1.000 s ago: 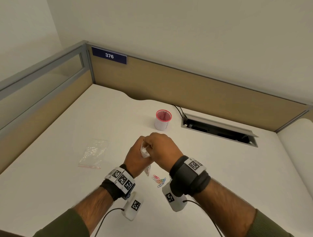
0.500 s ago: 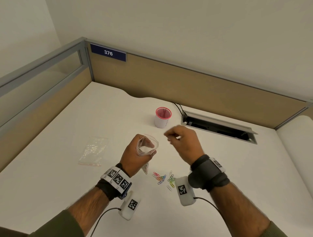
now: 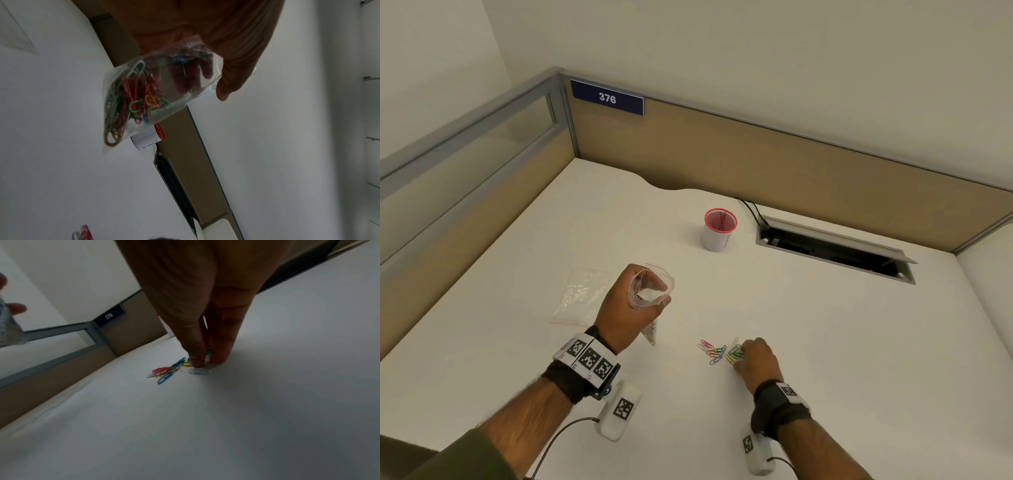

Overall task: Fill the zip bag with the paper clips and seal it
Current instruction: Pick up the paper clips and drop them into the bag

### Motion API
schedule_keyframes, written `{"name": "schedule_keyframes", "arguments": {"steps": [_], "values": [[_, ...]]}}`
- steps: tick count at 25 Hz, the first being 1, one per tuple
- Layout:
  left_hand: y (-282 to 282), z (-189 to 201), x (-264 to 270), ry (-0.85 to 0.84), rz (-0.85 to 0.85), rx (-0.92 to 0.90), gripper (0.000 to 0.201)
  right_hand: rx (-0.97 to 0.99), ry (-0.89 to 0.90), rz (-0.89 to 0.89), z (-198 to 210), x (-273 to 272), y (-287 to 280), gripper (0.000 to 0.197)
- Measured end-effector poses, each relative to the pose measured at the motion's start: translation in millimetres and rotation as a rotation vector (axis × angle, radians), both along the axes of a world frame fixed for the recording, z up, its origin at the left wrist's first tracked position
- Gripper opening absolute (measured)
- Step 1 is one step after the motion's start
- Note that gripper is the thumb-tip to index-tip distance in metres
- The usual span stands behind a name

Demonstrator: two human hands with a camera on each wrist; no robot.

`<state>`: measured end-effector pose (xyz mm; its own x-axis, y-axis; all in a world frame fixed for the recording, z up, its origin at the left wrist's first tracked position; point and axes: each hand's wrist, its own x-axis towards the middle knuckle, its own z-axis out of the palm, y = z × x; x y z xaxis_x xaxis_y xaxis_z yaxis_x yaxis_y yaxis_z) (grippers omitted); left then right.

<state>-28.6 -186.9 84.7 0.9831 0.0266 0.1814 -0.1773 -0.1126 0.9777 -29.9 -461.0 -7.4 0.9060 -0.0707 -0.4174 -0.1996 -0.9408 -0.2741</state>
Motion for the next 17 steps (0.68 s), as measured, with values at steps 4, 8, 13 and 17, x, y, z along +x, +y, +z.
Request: {"name": "schedule_keyframes", "arguments": {"steps": [4,8,13,17], "values": [[0.2,-0.2,0.6,-0.013,-0.002,-0.005,0.036,0.046,-0.062,0.117,2.8,16.8,10.7,0.024],[-0.1,-0.5,0.0,-0.017,-0.004,-0.012,0.035,0.106,-0.067,0.361,5.8,25.5,22.1,0.031],[-3.8,-2.6,0.2,-0.019,0.003,-0.017,0.037,0.009,-0.095,0.59,-4.0,16.9,30.2,0.019],[-7.9,-0.6,0.4,-0.013,-0.004,-0.022,0.036,0.004,-0.118,0.487,4.0,14.7,-10.0,0.015]]}}
